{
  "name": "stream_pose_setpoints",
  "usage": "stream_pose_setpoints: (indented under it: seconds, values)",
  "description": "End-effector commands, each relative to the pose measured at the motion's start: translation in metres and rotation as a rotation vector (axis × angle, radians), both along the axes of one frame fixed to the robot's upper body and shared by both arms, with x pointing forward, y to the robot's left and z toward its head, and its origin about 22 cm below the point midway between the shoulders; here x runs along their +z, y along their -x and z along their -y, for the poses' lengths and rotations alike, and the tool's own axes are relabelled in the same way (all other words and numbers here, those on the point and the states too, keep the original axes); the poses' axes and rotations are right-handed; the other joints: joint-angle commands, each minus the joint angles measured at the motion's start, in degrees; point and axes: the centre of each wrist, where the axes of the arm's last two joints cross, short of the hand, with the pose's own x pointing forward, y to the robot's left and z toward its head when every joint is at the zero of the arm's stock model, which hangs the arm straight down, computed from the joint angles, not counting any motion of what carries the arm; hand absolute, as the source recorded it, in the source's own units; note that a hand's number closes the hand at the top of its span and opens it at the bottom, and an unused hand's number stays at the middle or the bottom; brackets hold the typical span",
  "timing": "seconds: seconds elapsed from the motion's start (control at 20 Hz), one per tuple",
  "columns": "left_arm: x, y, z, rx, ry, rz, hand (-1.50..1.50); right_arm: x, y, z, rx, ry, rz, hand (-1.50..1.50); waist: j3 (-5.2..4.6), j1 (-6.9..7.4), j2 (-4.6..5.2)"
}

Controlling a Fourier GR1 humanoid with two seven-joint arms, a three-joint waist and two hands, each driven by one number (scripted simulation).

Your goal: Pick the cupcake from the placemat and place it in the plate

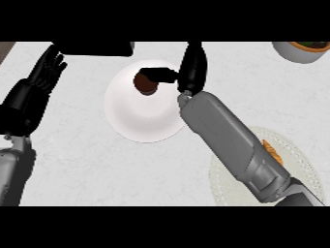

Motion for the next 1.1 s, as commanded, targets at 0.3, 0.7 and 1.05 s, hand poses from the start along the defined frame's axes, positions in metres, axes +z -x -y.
stream_pose_setpoints:
  seconds: [0.3, 0.7, 1.05]
  values:
    - [-0.01, 0.018, 0.001, 0.037, 0.006, -0.011, 0.0, -0.024, 0.034, 0.071, 0.032, -0.067, 0.069, -1.5, -0.03, -2.76, -0.86]
    - [-0.01, 0.017, 0.001, 0.047, 0.001, -0.024, 0.0, -0.034, 0.073, 0.154, 0.025, -0.023, 0.046, -1.5, -0.03, -2.62, -0.68]
    - [0.002, 0.031, -0.006, 0.036, -0.006, -0.018, 0.0, -0.033, 0.11, 0.18, 0.035, 0.015, 0.069, -1.5, -0.03, -2.34, -0.69]
